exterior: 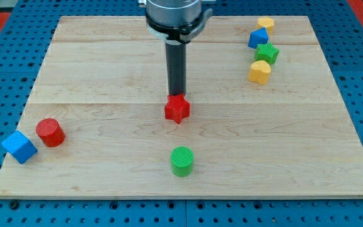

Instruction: Move the red star diagonally above green circle

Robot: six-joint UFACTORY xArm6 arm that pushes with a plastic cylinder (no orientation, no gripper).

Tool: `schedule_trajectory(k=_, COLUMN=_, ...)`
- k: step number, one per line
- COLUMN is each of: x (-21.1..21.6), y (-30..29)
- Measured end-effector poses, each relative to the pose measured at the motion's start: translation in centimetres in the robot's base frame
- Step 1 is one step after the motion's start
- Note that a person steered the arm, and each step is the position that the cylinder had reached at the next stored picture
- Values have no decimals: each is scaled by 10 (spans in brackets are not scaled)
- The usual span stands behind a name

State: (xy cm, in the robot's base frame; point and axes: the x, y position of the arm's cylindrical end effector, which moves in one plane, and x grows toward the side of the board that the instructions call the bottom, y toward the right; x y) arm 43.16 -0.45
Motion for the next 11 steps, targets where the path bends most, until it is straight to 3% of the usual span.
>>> schedule_trajectory(k=1, x=37, y=-8)
schedule_trajectory(k=3, x=54, y=-67)
schedule_trajectory(k=5, x=18, y=-16)
schedule_trajectory(k=6, x=47, y=26)
schedule_trajectory(k=7, x=73, y=8)
schedule_trajectory(k=9, x=57, y=-17)
schedule_trajectory(k=11, x=75, y=-52)
